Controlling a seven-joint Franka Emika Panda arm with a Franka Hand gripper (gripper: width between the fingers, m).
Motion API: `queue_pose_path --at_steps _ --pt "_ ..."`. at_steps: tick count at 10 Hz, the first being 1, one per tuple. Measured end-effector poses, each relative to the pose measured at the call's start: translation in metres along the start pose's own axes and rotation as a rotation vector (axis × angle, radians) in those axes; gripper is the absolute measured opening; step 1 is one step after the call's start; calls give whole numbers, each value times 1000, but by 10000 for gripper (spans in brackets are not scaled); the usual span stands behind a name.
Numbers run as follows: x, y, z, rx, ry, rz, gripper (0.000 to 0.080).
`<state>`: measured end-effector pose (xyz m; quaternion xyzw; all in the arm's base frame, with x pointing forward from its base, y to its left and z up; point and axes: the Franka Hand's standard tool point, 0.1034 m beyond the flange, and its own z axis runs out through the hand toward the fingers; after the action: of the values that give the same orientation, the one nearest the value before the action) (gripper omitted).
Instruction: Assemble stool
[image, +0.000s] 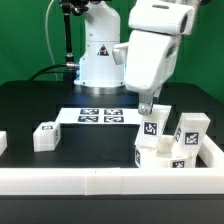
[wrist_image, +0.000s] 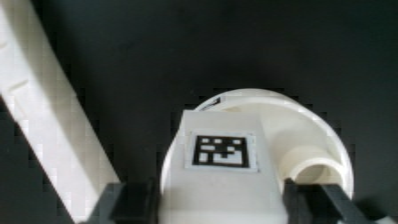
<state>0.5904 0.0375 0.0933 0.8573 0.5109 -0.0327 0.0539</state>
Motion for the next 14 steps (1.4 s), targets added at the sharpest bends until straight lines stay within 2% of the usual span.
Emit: queue_pose_path --at_steps 5,10,14 --pt "3 -4 0 11 8 632 333" --pt "5 -5 0 21 10 973 333" --pt "5 -6 1 70 28 1405 333"
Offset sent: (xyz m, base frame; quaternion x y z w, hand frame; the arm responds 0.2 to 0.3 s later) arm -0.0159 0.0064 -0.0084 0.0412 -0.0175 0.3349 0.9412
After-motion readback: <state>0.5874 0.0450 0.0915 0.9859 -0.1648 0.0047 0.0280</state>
